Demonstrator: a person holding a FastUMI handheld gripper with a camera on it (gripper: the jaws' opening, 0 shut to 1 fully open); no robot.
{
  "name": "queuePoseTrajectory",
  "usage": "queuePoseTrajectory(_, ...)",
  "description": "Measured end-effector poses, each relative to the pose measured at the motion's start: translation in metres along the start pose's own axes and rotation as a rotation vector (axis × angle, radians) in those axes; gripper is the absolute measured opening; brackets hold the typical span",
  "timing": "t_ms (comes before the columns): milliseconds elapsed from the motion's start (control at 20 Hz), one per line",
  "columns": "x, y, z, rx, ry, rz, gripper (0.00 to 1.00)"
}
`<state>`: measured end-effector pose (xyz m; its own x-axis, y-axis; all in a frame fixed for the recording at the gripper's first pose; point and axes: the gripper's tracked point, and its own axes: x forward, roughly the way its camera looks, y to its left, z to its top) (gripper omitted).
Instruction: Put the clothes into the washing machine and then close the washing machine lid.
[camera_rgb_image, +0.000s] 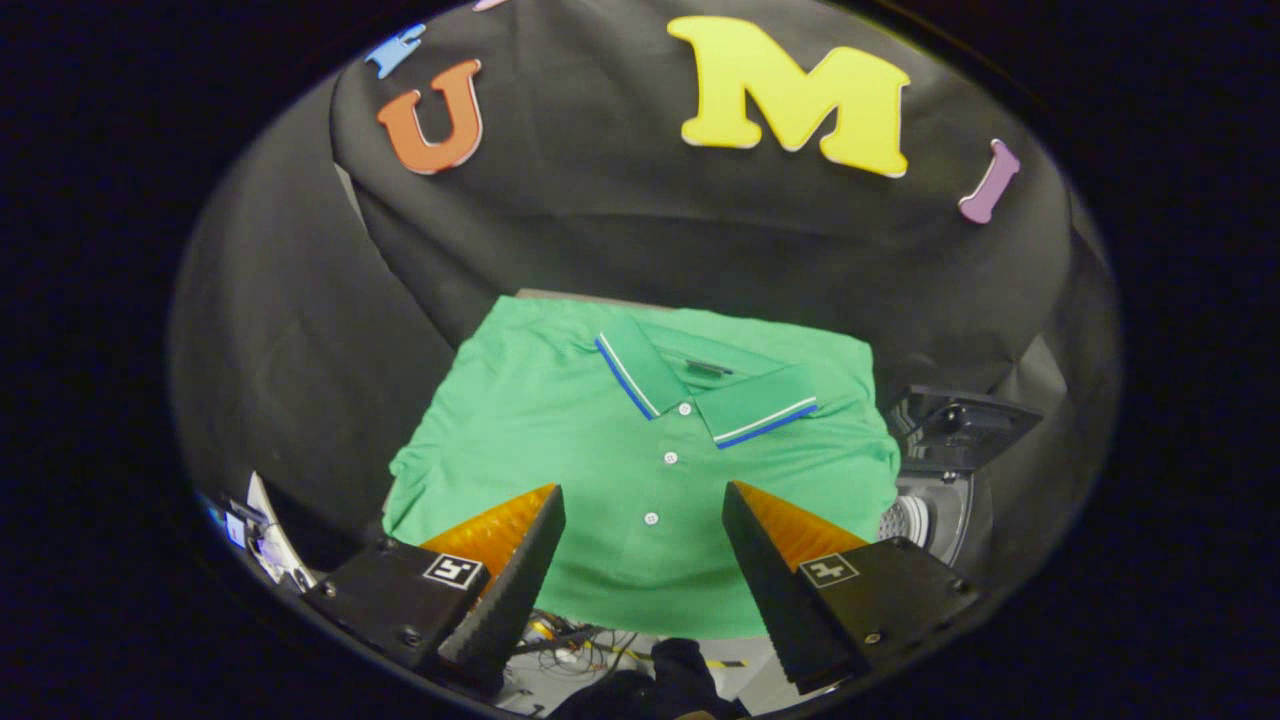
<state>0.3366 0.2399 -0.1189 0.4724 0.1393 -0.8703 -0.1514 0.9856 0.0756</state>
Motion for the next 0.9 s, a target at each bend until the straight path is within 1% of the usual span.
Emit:
queuePoseTrajectory(100,0.019,-0.004,0.006,0.001,0.057,-0.005,1.0)
queuePoseTrajectory(250,0.039,0.004,0.007,0.012,0.144,0.037,1.0)
queuePoseTrajectory(300,0.044,0.003,0.005,0.011,0.174,0.039,0.99)
queuePoseTrajectory(400,0.052,0.001,0.004,-0.005,0.218,0.018,1.0)
queuePoseTrajectory(550,0.057,0.001,0.003,0.006,0.242,-0.024,1.0)
queuePoseTrajectory(650,0.058,0.001,0.004,-0.003,0.27,-0.056,0.97)
queuePoseTrajectory(800,0.058,0.005,0.003,-0.002,0.314,-0.068,0.94)
queuePoseTrajectory(900,0.056,0.001,0.001,-0.05,0.356,-0.044,0.93)
